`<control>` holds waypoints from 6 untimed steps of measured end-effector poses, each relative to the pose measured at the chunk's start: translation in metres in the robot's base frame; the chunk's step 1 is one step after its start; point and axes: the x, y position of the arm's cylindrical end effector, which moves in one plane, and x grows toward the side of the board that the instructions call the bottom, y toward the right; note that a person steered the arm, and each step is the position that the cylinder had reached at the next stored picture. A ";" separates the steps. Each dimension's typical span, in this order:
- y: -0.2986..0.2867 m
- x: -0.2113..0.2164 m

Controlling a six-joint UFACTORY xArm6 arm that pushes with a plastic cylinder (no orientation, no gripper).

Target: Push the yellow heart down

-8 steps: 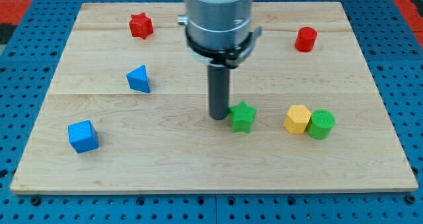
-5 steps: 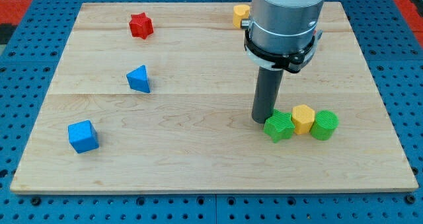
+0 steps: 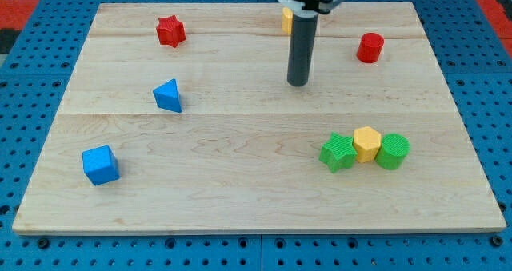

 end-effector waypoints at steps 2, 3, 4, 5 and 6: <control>0.041 -0.086; 0.050 -0.119; 0.042 -0.153; 0.014 -0.166; -0.034 -0.139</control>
